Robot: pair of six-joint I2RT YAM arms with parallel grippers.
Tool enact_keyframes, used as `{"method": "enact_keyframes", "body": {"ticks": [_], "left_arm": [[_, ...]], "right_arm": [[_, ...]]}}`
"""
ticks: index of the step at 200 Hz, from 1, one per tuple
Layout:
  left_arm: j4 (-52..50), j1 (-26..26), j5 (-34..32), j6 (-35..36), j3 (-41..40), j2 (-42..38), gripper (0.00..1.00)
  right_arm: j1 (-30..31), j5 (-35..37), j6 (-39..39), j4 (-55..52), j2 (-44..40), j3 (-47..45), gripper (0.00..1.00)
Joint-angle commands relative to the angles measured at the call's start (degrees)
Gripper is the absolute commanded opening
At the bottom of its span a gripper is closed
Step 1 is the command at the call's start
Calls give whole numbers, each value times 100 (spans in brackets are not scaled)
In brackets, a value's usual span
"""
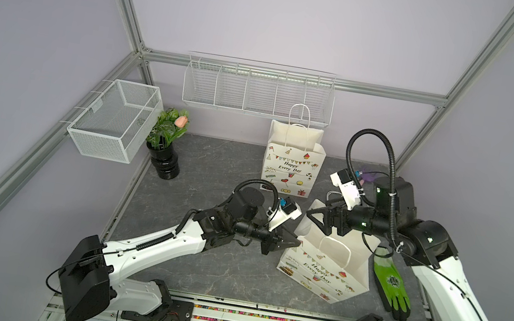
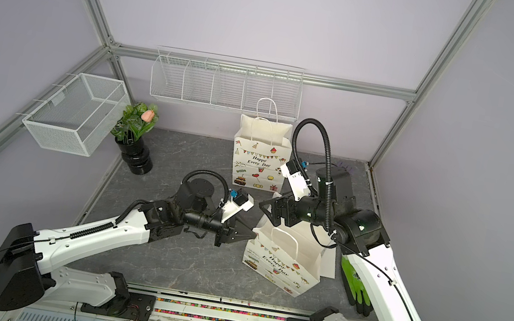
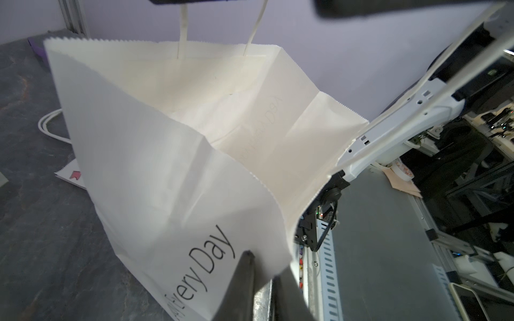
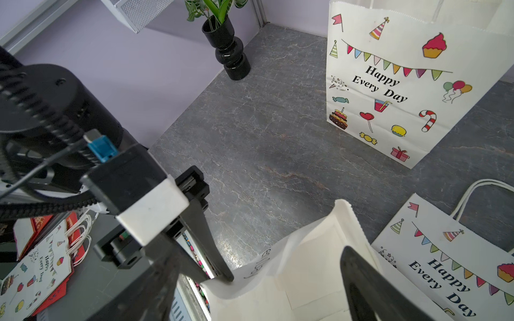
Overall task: Put away the paper bag
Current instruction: Pick up the paper bag from the center of the board.
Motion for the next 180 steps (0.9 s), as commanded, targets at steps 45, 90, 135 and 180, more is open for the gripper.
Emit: {"method": "enact_keyframes", "body": {"ticks": [45,90,135,180], "left_arm": [[-137,-12,-124,118,193,46,0],[-225,12,-1158,-82,29,-338,0],[-52,266,-1500,-307,-246,-762,0],[174,436,-1689,-497,-328,-756,0]], "right_arm": [[-31,-119,-168,-287,-114,260,89],[-28,208,-274,-380,-295,369,89],[-24,649,-280,-381,-679,410,89],[-38,-1079,19,133,-719,306,89]]}}
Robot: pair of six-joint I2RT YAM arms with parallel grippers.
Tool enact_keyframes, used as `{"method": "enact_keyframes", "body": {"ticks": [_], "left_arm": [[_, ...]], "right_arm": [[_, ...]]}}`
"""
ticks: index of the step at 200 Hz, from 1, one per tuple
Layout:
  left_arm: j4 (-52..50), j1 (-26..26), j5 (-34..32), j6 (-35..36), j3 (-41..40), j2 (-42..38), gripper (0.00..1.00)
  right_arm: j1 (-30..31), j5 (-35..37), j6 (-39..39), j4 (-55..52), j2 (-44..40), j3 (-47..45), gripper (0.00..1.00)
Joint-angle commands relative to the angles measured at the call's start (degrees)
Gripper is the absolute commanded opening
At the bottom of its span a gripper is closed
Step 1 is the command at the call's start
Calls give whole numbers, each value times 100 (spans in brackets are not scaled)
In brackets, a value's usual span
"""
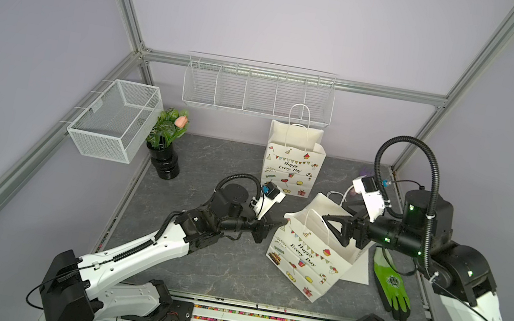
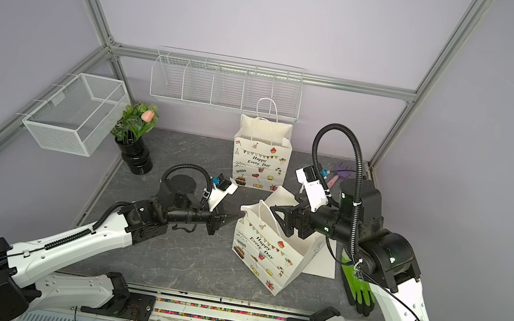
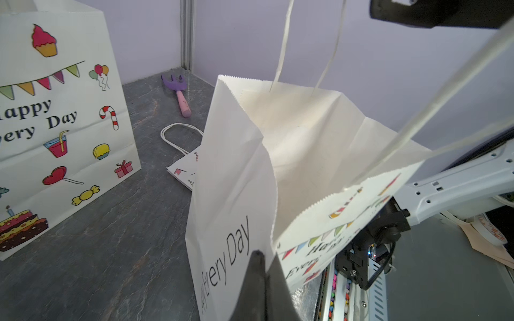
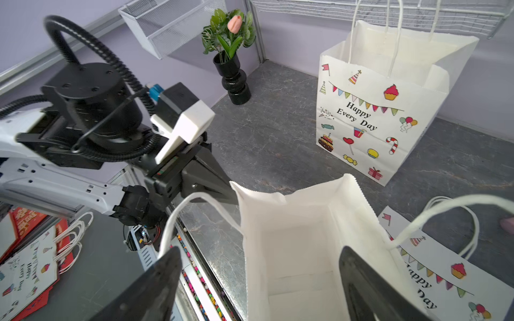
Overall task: Put away the paper bag
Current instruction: Pick up the paper bag from the center of the board.
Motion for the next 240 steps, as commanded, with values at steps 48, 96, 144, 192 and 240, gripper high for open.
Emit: {"method": "enact_keyframes", "body": {"ticks": [48,96,144,192,240], "left_arm": [[278,344,-606,-323,-166,5,0],[373,533,-863,-468,-184,-110,0],[133,561,-1374,-453,-191,-352,0],[-122,604,-2009,-422,-295,-680,0],[-239,725,-2384,-364,-503,-856,0]], "right_arm": [[-19,-779,232,533,-56,82,89],[-24,-40,291,902,-736,-465,89],[-26,374,336,630,-1055,-1038,89],[-21,116,790,603,-1597,-2111,89],[-19,36,1238,1200,-2077,-3233,89]]}}
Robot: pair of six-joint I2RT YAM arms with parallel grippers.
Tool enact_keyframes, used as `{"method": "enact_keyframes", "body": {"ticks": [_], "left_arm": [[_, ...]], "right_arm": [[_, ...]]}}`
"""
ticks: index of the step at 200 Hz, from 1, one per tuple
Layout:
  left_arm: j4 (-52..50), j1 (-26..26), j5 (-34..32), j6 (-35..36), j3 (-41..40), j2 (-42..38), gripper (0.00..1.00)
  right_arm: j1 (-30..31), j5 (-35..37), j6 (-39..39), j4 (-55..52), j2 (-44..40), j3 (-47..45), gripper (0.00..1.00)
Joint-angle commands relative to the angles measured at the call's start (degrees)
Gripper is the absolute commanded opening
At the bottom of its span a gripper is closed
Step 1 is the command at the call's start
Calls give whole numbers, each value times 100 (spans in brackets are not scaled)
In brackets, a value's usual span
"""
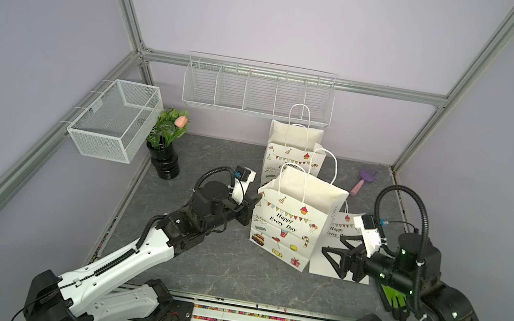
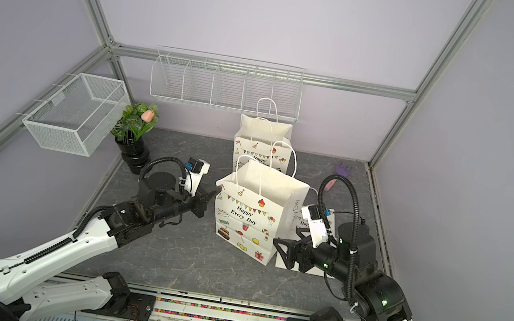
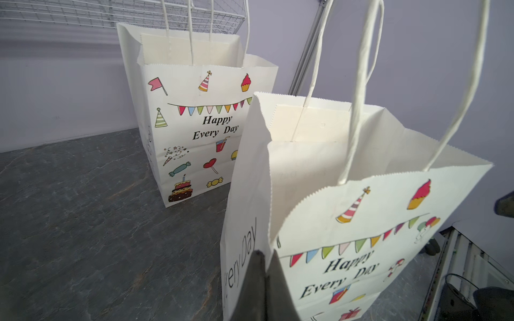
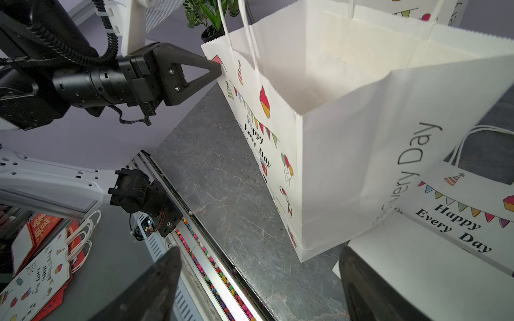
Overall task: Put away the paper bag
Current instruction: Pick up the paper bag from the center of the board, then press the paper bag.
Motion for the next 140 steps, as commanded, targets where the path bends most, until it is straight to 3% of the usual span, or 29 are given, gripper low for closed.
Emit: {"method": "enact_keyframes", "body": {"ticks": [1,30,73,117,140], "left_arm": [[-138,63,-364,38,-139,-132,0],[-135,73,-547,41,-290,-303,0],[-200,91,-998,59,-395,-362,0],[-200,99,-1219,50,-521,-449,0],[-205,108,-1269,32,-538,-458,0]], "right_arm": [[-14,-111,379,517,-40,-482,89],[-86,-211,717,1359,-2,-1242,89],[-409,-694,898,2028,275,-1630,89],[-1355,-1972,1267,2797,634,-2002,89],[-1462,-2482,1420,3087,884,-2092,89]]}}
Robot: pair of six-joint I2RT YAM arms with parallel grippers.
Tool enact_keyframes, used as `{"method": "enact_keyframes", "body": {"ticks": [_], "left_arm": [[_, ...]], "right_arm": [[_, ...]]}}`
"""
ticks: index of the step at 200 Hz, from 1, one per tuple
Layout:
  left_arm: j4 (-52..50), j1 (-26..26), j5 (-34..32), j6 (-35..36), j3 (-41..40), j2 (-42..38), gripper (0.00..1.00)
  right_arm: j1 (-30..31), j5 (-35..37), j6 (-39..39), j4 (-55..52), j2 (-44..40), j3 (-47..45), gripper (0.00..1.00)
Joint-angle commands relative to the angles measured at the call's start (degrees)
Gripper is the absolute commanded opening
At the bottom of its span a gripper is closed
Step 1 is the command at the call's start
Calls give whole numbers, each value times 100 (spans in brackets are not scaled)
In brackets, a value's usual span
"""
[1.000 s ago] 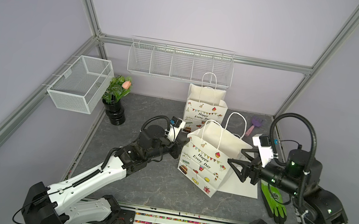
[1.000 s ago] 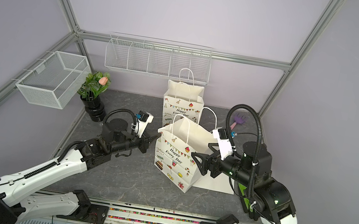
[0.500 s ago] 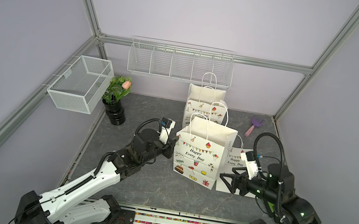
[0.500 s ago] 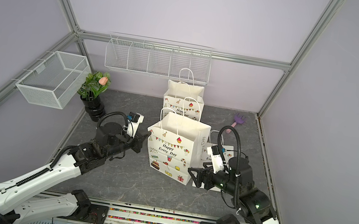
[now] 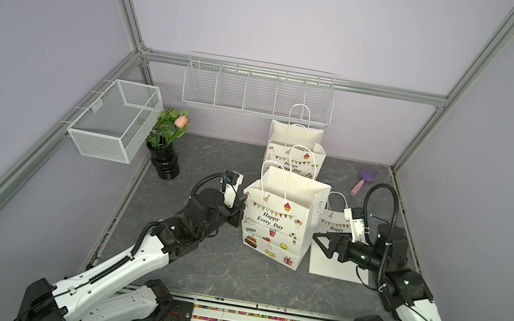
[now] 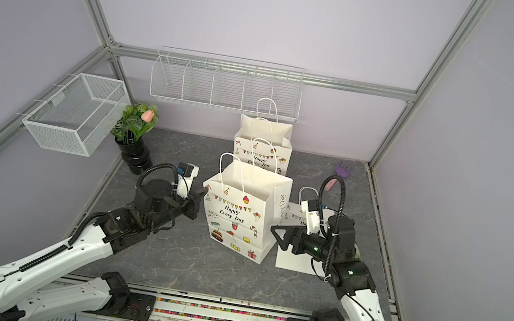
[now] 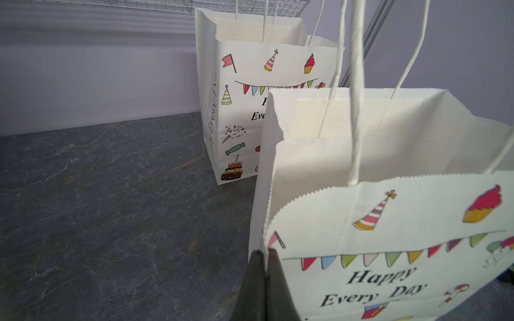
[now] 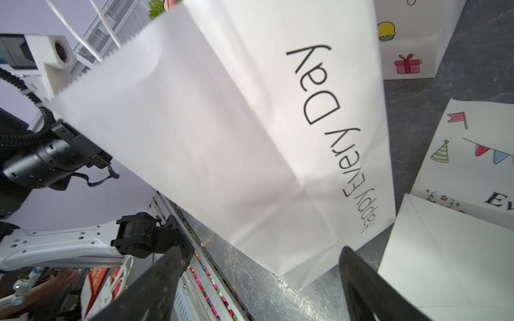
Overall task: Put away the paper bag
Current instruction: Press the paper bag.
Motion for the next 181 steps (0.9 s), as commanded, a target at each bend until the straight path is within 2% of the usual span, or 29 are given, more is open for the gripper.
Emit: {"method": "enact_keyframes", "body": {"ticks": [1,54,85,90,91,101,108,157,181], "left_arm": [[7,36,-215,-16,-68,-84,0],[-8,115,-273,-94,-89,12,0],[1,124,-284,-95,-95,7,0],[1,130,-292,-95,-95,9,0],[1,131,-293,-95,-92,10,0],[-14,128,-290,-104,-93,21,0],[-25,132,-293,-99,-95,14,0],[8,150,-268,-102,-143,40,0],[76,159,-202,-112,-169,78,0]], "right_arm": [[-78,-907,290,602,176,-166,89],[-71,-1216,173,352,402,-455,89],[-80,-921,283,464,394,-750,89],[-91,-802,297,439,430,-771,98],[-91,-782,297,433,441,-770,97],[-135,-543,274,332,536,-798,56],[-169,-424,264,319,586,-840,41],[-440,-143,274,607,822,-1016,17],[-455,-213,270,877,1303,-956,11]]}}
